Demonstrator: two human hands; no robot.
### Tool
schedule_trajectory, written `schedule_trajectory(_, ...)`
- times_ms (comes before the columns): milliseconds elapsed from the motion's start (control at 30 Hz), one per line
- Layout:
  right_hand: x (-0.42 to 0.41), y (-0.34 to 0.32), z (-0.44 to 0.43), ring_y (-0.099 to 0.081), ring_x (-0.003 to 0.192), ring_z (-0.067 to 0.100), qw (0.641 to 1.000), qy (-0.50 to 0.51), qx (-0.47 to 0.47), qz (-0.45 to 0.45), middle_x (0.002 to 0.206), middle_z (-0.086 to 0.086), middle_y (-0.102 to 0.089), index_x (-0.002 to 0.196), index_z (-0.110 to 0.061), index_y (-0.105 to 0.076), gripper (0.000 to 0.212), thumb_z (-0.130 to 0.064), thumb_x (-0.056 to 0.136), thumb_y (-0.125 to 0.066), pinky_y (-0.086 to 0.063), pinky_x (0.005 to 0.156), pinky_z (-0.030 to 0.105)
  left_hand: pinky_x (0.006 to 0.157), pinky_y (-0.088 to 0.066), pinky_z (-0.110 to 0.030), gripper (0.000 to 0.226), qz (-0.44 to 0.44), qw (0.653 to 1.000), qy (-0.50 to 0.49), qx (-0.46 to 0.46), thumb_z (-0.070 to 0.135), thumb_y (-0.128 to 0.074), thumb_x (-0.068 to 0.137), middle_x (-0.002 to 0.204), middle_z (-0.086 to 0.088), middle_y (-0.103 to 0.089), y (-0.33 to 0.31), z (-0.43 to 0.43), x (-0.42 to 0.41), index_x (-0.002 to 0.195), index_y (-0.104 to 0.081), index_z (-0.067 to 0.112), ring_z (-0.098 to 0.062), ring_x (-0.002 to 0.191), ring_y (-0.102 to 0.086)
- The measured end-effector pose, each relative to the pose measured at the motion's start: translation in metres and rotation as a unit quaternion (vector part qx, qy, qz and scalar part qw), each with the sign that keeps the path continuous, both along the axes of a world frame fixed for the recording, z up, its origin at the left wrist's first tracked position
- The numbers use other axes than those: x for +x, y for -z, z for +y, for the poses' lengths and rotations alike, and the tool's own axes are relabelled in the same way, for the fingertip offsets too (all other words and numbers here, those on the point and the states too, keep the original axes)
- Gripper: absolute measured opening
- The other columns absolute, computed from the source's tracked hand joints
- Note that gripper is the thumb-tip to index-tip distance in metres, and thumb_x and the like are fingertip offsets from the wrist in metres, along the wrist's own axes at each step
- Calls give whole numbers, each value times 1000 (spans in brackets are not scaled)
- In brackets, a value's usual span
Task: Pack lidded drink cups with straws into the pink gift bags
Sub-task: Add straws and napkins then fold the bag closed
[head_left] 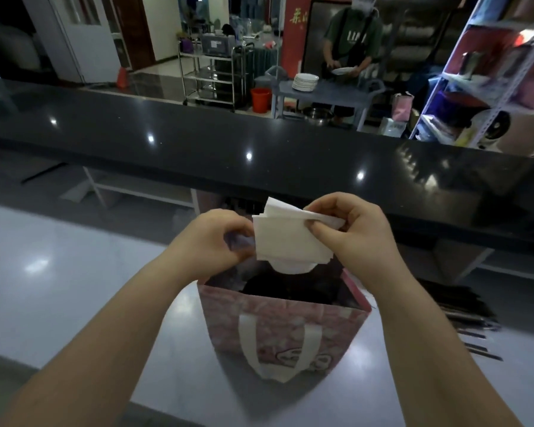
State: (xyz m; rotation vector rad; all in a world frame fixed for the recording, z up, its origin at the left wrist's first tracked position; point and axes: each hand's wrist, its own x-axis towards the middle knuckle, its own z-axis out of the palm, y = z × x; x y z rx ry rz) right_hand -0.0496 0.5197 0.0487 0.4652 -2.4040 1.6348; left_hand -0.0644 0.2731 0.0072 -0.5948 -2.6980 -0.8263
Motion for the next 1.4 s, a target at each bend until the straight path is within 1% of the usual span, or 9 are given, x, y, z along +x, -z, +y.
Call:
schedule_trajectory(133, 4, 17, -10, -61, 87, -2, 999, 26, 38, -29, 90, -22, -68, 84, -36, -70, 21, -16, 84, -72, -48, 64, 15, 86, -43, -18, 51, -33, 996, 78, 1, 28, -81, 72, 104, 37, -57, 8, -5, -12, 118, -64, 39, 13, 103, -51)
schedule_trajectory(267, -3, 30, -13, -57, 87, -6, 992, 61, 104, -40, 86, -24, -65, 81, -36, -68, 22, -14, 84, -70, -41, 63, 9, 120, -8, -45, 74, -97, 991, 96, -4, 57, -72, 66, 140, 24, -47, 10, -2, -16, 135, -48, 45, -12, 147, -19)
schedule_trajectory(500, -29, 46, -23, -59, 87, 4, 975, 103, 191, 35, 88, -18, -65, 89, -30, -65, 16, -14, 87, -64, -51, 75, 31, 119, 4, -49, 121, -171, 977, 107, -66, 59, -85, 56, 162, 16, 0, 12, 3, -27, 151, -13, 45, -5, 139, 36)
schedule_trajectory(667, -37, 56, -20, -58, 101, 19, 929, 65, 331, 151, 100, -2, -66, 94, -15, -68, 15, -8, 82, -69, -50, 83, 35, 119, 2, -49, 129, -202, 970, 107, -83, 60, -85, 55, 160, 18, 14, 10, 14, -34, 151, 1, 48, -6, 136, 41)
schedule_trajectory(833, -43, 57, -14, -56, 110, 28, 893, 30, 416, 172, 111, 7, -66, 97, -8, -71, 21, -10, 77, -75, -46, 96, 43, 120, 0, -48, 118, -140, 983, 92, -76, 64, -80, 59, 163, 12, -8, 7, 16, -31, 152, -10, 44, -8, 144, 25)
schedule_trajectory(1033, -31, 43, 3, -56, 109, 14, 965, 31, 219, 141, 106, -5, -67, 98, -16, -72, 22, -3, 80, -73, -45, 96, 28, 112, -33, -50, 65, 38, 999, -3, -13, 51, -71, 78, 131, 4, -59, 3, 11, -21, 136, -54, 27, -20, 135, -41)
schedule_trajectory(1167, -11, 48, 35, -63, 108, 10, 993, 64, 12, 94, 110, -4, -69, 102, -19, -70, 29, 1, 81, -73, -50, 92, 24, 97, -48, -31, 35, 67, 984, -6, 164, 36, -73, 84, 113, 15, -64, 17, 3, -2, 117, -66, 28, -7, 112, -57)
schedule_trajectory(1300, 20, 84, 70, -64, 112, 20, 985, 74, -156, -11, 115, -4, -70, 115, -21, -66, 35, -26, 81, -73, -54, 93, 33, 90, -53, -25, 44, -33, 901, -50, 430, 49, -73, 79, 116, 4, -69, 53, -15, 29, 117, -67, 27, -18, 112, -64)
schedule_trajectory(1400, 39, 117, 81, -63, 113, 29, 974, 25, -211, -80, 116, 7, -69, 118, -14, -63, 64, -57, 71, -75, -52, 96, 42, 88, -54, -26, 69, -101, 861, -36, 497, 64, -76, 68, 119, -3, -68, 86, -19, 56, 121, -64, 23, -20, 113, -64)
